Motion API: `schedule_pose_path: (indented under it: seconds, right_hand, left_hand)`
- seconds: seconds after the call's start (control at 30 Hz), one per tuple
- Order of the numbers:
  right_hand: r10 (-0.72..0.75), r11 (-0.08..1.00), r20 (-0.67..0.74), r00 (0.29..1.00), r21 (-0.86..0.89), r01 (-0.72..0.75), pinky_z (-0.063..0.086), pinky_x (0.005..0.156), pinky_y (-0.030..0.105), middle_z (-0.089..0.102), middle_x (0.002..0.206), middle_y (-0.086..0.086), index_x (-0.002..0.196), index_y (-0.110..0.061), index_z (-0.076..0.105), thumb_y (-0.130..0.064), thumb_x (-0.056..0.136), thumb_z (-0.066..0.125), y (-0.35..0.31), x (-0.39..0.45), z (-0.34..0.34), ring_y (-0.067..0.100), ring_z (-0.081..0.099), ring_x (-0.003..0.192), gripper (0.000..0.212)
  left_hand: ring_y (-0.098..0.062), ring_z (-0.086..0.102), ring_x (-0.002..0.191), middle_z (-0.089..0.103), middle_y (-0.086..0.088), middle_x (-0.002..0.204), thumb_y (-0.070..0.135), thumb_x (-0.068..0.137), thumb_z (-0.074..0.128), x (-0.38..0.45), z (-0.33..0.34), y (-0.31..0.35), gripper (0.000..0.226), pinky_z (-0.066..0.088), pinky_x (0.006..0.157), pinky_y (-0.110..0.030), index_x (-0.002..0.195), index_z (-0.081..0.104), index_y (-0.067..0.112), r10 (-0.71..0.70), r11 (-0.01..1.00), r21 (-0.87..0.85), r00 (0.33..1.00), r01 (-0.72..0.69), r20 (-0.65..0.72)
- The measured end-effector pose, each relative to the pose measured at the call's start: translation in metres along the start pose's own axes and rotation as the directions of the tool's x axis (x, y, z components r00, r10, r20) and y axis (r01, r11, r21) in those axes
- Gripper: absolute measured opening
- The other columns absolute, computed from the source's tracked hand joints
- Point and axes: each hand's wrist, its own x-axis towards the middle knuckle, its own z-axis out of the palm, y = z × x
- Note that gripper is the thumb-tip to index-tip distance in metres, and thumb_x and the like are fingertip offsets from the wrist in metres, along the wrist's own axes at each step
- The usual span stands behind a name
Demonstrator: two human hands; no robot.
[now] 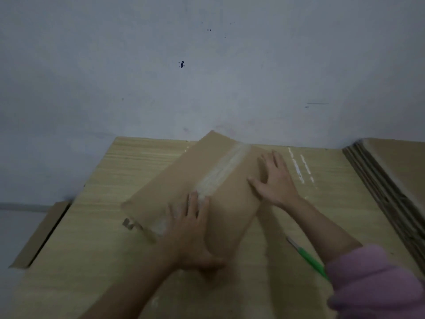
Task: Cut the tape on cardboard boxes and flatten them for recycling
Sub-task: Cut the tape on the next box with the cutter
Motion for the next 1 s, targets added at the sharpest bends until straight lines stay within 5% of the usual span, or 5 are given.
schedule_pose_path:
  seconds: [0.23, 0.43, 0.67, 0.77, 1.0]
  right_hand:
    - [0.255, 0.967, -0.075, 0.964, 0.035, -0.253, 0.040, 0.093, 0.039, 0.048, 0.130, 0.017, 0.133, -0.010, 0.037, -0.055, 0.085, 0.056, -0.019, -0.029, 0.006, 0.036, 0.048, 0.118, 0.069]
    - [0.247, 0.851, -0.031, 0.968, 0.485, -0.202, 0.046, 0.067, 0.034, 0.060, 0.081, 0.004, 0.108, -0.017, 0.048, -0.034, 0.097, 0.046, -0.046, -0.104, 0.045, 0.027, 0.059, 0.079, 0.021]
    - [0.337, 0.916, -0.227, 0.914, -0.147, -0.374, 0.032, 0.098, 0.061, 0.047, 0.131, 0.026, 0.127, 0.002, 0.051, -0.016, 0.072, 0.052, 0.055, -0.171, 0.062, 0.045, 0.043, 0.122, 0.057]
    - [0.341, 0.880, -0.243, 0.908, -0.256, -0.399, 0.044, 0.080, 0.060, 0.058, 0.107, 0.024, 0.113, 0.001, 0.060, -0.023, 0.083, 0.044, 0.083, -0.182, 0.060, 0.043, 0.056, 0.096, 0.042]
    - [0.360, 0.928, -0.186, 0.914, -0.025, -0.371, 0.048, 0.061, 0.042, 0.057, 0.084, 0.023, 0.097, 0.001, 0.066, 0.003, 0.080, 0.058, 0.080, -0.171, 0.048, 0.040, 0.057, 0.072, 0.018]
  left_hand:
    - [-0.028, -0.018, 0.143, -0.018, -0.009, 0.155, 0.032, 0.080, 0.064, 0.033, -0.052, -0.070, 0.098, -0.004, 0.109, -0.063, 0.150, -0.004, 0.019, -0.038, 0.957, 0.283, 0.997, 0.054, -0.062]
    - [-0.016, -0.009, 0.143, 0.005, 0.004, 0.157, 0.058, 0.053, 0.019, 0.031, -0.018, -0.019, 0.100, -0.006, 0.114, -0.051, 0.148, 0.021, 0.025, 0.257, 0.948, -0.116, 0.930, -0.295, -0.264]
    - [-0.015, -0.014, 0.144, -0.008, 0.014, 0.157, 0.081, 0.057, 0.012, 0.034, 0.011, 0.021, 0.105, -0.007, 0.104, -0.069, 0.150, 0.010, 0.032, 0.133, 0.985, -0.059, 0.927, -0.164, -0.351]
    - [-0.014, -0.020, 0.143, -0.008, 0.016, 0.157, 0.082, 0.067, 0.022, 0.041, 0.008, 0.026, 0.100, -0.009, 0.101, -0.072, 0.150, 0.009, 0.030, 0.163, 0.984, -0.005, 0.924, -0.176, -0.346]
    - [-0.016, 0.013, 0.141, 0.022, 0.010, 0.152, 0.066, 0.074, 0.028, 0.049, 0.010, 0.021, 0.082, 0.005, 0.108, -0.069, 0.146, 0.028, 0.027, 0.194, 0.971, -0.057, 0.899, -0.234, -0.393]
